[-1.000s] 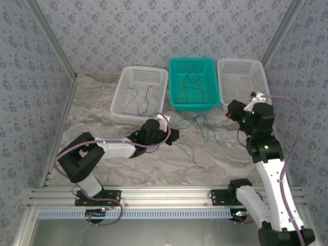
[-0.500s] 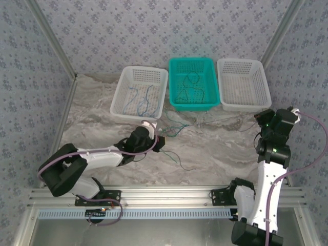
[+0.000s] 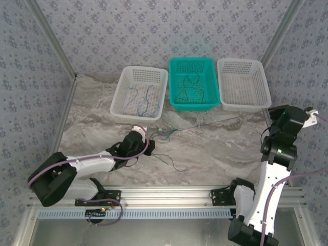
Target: Untangle the cables
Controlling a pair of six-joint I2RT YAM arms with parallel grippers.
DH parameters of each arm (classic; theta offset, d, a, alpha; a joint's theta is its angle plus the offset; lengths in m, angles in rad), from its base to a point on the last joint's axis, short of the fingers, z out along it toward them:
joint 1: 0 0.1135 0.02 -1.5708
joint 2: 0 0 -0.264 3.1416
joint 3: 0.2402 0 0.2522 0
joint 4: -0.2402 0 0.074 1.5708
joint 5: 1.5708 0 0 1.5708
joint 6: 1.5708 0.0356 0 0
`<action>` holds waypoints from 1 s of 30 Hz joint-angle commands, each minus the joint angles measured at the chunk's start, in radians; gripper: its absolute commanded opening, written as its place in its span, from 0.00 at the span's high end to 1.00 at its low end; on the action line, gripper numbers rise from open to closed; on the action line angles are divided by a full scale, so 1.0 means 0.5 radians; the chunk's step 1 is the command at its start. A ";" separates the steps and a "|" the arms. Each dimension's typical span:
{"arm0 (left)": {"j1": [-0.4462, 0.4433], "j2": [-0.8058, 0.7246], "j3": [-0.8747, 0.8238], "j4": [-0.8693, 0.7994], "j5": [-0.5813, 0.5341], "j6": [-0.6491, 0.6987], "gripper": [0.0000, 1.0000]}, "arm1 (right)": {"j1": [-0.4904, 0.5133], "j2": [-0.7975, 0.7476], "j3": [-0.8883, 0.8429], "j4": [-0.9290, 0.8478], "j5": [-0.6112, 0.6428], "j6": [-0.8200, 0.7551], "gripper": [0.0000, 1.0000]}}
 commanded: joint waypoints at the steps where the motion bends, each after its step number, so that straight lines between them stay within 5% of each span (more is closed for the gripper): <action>1: 0.049 -0.062 -0.064 -0.122 -0.115 -0.058 1.00 | -0.029 0.028 0.155 0.117 0.174 0.072 1.00; 12: 0.105 -0.091 -0.135 -0.098 -0.091 -0.026 1.00 | -0.010 0.086 0.364 0.278 -0.078 0.046 1.00; 20: 0.214 -0.111 -0.247 -0.139 -0.237 -0.107 1.00 | -0.042 0.047 0.468 0.178 0.366 0.171 1.00; 30: 0.354 -0.204 -0.269 -0.217 -0.202 -0.053 1.00 | -0.045 0.091 0.456 0.258 0.295 0.222 1.00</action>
